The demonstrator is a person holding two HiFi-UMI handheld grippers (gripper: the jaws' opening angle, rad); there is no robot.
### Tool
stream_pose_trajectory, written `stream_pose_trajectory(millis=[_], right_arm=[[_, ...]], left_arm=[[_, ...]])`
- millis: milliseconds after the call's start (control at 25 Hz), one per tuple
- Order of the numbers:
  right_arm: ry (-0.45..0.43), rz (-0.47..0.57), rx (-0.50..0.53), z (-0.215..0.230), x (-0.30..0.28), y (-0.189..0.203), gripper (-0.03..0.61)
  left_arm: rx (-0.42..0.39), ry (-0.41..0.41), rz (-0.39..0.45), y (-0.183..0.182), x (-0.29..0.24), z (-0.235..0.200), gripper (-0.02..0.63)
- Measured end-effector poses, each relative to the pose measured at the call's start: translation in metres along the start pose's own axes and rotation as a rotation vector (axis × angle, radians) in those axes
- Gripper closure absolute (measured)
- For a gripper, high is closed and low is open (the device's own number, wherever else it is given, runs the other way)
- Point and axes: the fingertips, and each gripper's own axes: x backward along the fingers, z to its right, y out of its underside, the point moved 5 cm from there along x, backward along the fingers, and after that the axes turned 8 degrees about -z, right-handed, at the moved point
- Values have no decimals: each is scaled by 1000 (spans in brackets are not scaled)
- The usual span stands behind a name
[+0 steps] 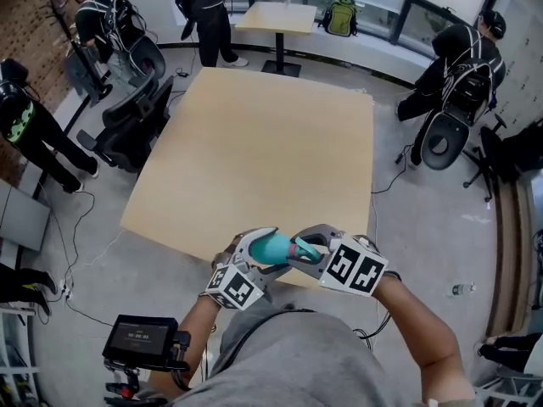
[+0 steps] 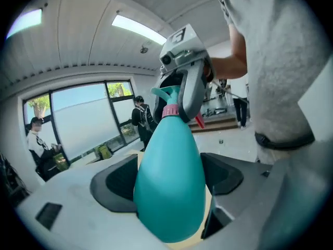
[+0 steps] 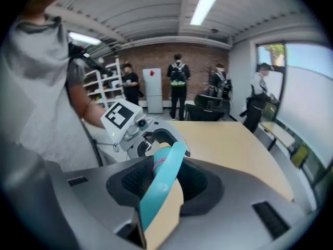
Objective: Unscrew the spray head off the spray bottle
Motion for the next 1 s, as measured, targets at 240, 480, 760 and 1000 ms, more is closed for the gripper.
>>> stream_pose_trajectory(millis=[240, 480, 760, 1000], right_arm=[[-75, -161, 650, -32, 7, -1, 433], [46, -264, 1272, -45, 3, 9, 432], [243, 60, 631, 5, 25, -5, 241], [107, 582, -603, 39, 48, 2, 238]], left_arm=[[61, 220, 82, -6, 6, 20, 236], [88, 250, 76, -2, 2, 19, 238], [251, -28, 64, 4, 1, -13, 238], [228, -331, -63, 19, 1, -32, 238]])
